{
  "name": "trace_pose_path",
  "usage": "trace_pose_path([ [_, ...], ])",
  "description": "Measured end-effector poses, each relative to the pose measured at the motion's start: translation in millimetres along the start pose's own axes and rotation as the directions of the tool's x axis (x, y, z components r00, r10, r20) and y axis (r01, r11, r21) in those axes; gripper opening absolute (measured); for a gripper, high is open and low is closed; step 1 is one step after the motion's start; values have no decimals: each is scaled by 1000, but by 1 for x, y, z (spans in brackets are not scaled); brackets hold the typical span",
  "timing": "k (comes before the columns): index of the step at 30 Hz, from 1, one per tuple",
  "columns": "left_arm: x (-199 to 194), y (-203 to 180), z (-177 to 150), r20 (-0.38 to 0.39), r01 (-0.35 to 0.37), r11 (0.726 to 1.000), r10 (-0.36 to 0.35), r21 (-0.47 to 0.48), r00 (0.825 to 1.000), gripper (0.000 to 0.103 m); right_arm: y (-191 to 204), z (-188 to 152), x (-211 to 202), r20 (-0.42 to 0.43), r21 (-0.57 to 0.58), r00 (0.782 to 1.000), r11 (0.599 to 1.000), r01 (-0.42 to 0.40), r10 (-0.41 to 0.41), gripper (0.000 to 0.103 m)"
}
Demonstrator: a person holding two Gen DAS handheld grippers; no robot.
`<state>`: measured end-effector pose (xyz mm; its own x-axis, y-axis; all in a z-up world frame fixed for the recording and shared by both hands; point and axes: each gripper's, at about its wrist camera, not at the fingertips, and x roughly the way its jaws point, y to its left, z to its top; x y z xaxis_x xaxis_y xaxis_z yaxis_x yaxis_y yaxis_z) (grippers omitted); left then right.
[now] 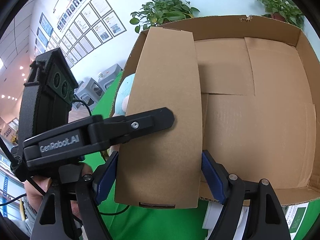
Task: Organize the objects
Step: 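Lower the brown box into the tray beside the plush pig and release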
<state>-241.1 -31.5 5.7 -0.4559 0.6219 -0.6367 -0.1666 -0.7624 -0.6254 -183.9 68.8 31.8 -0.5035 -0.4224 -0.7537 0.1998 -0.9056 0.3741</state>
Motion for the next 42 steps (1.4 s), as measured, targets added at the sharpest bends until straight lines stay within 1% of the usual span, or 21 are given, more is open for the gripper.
trace_pose_path([
  [2, -5, -1, 1, 4, -6, 1000, 6, 8, 1000, 69, -1, 2, 0, 7, 0, 1000, 1000, 11, -11, 77],
  [4, -13, -2, 1, 16, -17, 1000, 17, 5, 1000, 68, -1, 4, 0, 21, -12, 998, 998, 54, -54, 77],
  [6, -19, -1, 0, 26, -22, 1000, 22, 5, 999, 68, -8, 9, 3, 24, 6, 997, 997, 77, -77, 77],
  [8, -26, 0, -2, 35, -41, 999, 40, 12, 999, 68, -11, 12, 6, 30, 15, 993, 994, 112, -113, 77],
  [10, -30, 2, -4, 42, -62, 998, 62, 17, 997, 68, -17, 12, 8, 31, 25, 992, 992, 125, -126, 77],
  [14, -40, 5, -10, 48, -86, 996, 85, 17, 995, 68, -25, -5, 13, 33, 37, 985, 985, 169, -170, 77],
  [15, -43, 6, -11, 50, -93, 995, 92, 19, 994, 68, -21, 3, 25, 33, 34, 981, 981, 189, -190, 77],
  [17, -48, 7, -14, 56, -109, 994, 107, 26, 993, 68, -23, -1, 32, 27, 35, 974, 974, 225, -226, 77],
  [22, -56, 13, -22, 61, -138, 990, 137, 22, 989, 68, -19, -13, 53, -24, 33, 974, 973, 227, -226, 77],
  [27, -70, 21, -34, 90, -186, 982, 184, 15, 979, 68, -7, -20, 66, -23, -12, 963, 964, 267, -267, 77],
  [28, -74, 23, -37, 102, -202, 979, 199, 13, 975, 68, -4, -23, 67, -21, -20, 960, 960, 278, -278, 77],
  [30, -82, 24, -42, 133, -249, 968, 245, 16, 960, 68, 2, -26, 70, -20, -39, 952, 952, 305, -306, 78],
  [32, -92, 21, -46, 174, -303, 953, 294, 30, 940, 68, 7, -31, 69, -15, -44, 946, 946, 322, -323, 78],
  [34, -101, 18, -50, 203, -333, 942, 320, 33, 925, 68, 11, -35, 69, -13, -49, 943, 942, 331, -332, 80],
  [35, -106, 15, -53, 223, -355, 934, 339, 37, 914, 68, 14, -37, 70, -11, -48, 943, 942, 333, -334, 80],
  [36, -111, 13, -55, 237, -368, 929, 349, 40, 907, 68, 16, -41, 68, -6, -42, 945, 944, 326, -327, 81],
  [38, -119, 5, -59, 270, -362, 931, 337, 50, 902, 69, 21, -46, 68, 1, -39, 951, 950, 309, -309, 82],
  [40, -127, -2, -63, 296, -372, 927, 341, 52, 892, 70, 21, -45, 57, 23, -45, 957, 956, 289, -288, 84],
  [41, -130, -9, -65, 309, -381, 922, 346, 61, 886, 70, 23, -49, 52, 39, -45, 960, 959, 279, -277, 86],
  [42, -131, -15, -68, 321, -389, 918, 349, 70, 880, 70, 24, -52, 45, 57, -43, 962, 962, 269, -267, 90],
])
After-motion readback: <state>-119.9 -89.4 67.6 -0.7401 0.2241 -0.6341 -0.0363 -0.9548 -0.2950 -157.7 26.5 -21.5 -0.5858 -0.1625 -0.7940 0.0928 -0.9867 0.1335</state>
